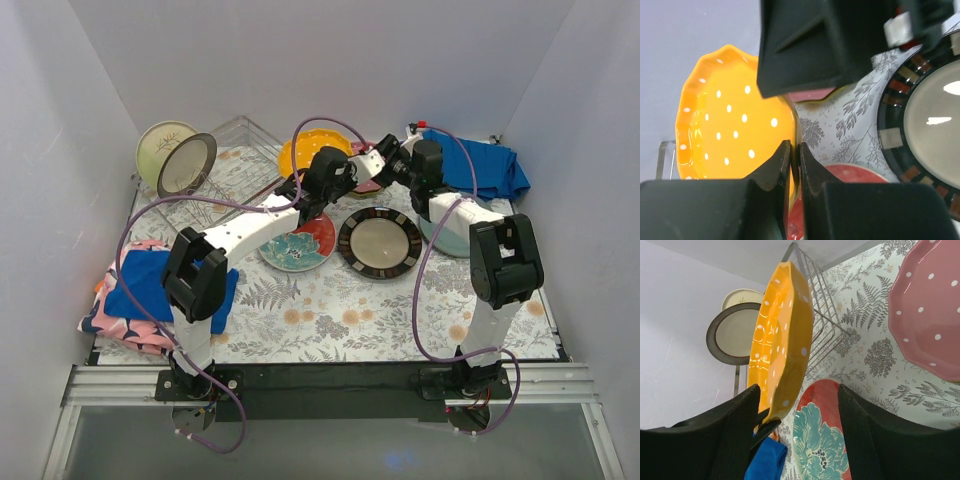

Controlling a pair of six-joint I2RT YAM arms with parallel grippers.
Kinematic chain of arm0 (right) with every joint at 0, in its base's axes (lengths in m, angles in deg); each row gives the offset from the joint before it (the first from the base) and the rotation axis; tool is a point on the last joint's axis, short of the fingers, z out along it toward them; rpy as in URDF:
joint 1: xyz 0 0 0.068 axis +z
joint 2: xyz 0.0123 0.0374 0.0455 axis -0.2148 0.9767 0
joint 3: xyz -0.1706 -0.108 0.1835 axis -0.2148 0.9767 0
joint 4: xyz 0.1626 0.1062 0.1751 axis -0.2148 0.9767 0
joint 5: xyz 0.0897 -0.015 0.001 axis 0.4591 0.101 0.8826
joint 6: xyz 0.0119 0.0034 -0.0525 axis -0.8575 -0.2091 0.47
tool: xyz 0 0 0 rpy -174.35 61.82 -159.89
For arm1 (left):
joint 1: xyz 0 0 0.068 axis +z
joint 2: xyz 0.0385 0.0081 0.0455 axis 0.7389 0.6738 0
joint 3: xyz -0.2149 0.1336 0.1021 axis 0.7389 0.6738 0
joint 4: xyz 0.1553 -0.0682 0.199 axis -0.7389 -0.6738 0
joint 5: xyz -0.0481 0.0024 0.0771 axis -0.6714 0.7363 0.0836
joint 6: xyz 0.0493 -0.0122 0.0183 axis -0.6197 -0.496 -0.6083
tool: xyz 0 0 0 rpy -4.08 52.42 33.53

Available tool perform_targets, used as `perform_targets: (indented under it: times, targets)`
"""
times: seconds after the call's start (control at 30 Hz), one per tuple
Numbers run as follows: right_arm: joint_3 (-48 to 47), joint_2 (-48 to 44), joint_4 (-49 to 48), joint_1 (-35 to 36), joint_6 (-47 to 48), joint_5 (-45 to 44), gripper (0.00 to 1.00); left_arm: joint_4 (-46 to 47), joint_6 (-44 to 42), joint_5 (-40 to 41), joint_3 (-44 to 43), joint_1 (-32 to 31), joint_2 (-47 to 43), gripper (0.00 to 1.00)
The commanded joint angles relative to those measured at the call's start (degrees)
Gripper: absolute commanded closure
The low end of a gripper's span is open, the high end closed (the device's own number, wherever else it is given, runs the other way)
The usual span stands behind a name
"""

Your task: Unload the plates from the dish rack

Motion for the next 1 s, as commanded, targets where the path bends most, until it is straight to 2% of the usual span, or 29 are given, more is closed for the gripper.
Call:
perform_targets:
  times: [0.0, 0.07, 0.2, 0.3, 0.33, 0.37, 0.4, 0.43, 0.47, 0.53, 0.57, 0.7, 0.83, 0.97]
  targets:
    - [-2.8, 1.1, -1.4, 0.1, 0.7, 2.2, 0.31, 9.8, -4.7, 2.0, -2.6, -2.0, -2.3, 1.00]
    - [-2.8, 1.3, -1.7, 0.1, 0.7, 1.8, 0.32, 10.2, -4.7, 1.8, -2.5, -2.4, -1.4, 1.00]
    - [-1.6, 1.9, -1.5, 0.0, -0.6, 1.8, 0.39, 14.7, -6.8, 2.1, -0.3, -3.9, -0.7, 1.00]
    - [-0.7, 2.0, -1.5, -0.2, -0.3, 1.2, 0.66, 14.8, -5.6, 3.0, -1.0, -4.2, 1.4, 1.00]
    - [-0.6, 2.0, -1.5, -0.4, -0.3, 1.1, 0.85, 15.3, -5.4, 3.3, -0.8, -4.2, 1.6, 1.00]
    - [-0.5, 1.8, -1.5, -0.6, -0.4, 0.9, 0.94, 15.5, -5.3, 3.7, -0.8, -4.2, 2.1, 1.00]
    - [-0.3, 1.7, -1.6, -0.8, -0.4, 0.5, 0.99, 15.6, -3.5, 3.8, -0.7, -4.2, 2.3, 1.00]
    - [-0.3, 1.3, -1.6, -1.0, -0.3, 0.2, 0.99, 15.3, -3.1, 3.6, -0.7, -4.2, 2.4, 1.00]
    - [-0.4, 1.1, -1.7, -1.4, -0.2, 0.1, 0.99, 15.0, -2.6, 3.4, -0.4, -4.2, 2.4, 0.83]
    - [-0.7, 0.6, -2.2, -1.9, -0.4, -0.5, 0.99, 14.3, 0.2, 2.1, 0.0, -4.2, 2.3, 0.73]
    - [-0.9, 0.4, -2.6, -2.4, -0.3, -0.5, 0.99, 14.2, 1.2, 1.9, 0.3, -4.2, 2.2, 0.58]
    - [-3.4, 0.9, -2.5, -3.9, -1.0, -0.6, 0.99, 11.8, 6.9, 0.5, 1.1, -4.2, 1.0, 0.46]
    - [-6.5, 4.0, -1.0, -6.2, -1.4, -1.0, 0.99, 8.5, 13.5, 1.4, 3.8, -4.2, -1.7, 0.44]
    - [-15.7, 8.9, 5.8, -7.1, 2.3, -2.5, 0.99, 7.6, 23.0, -1.2, 9.8, -4.2, -7.2, 0.43]
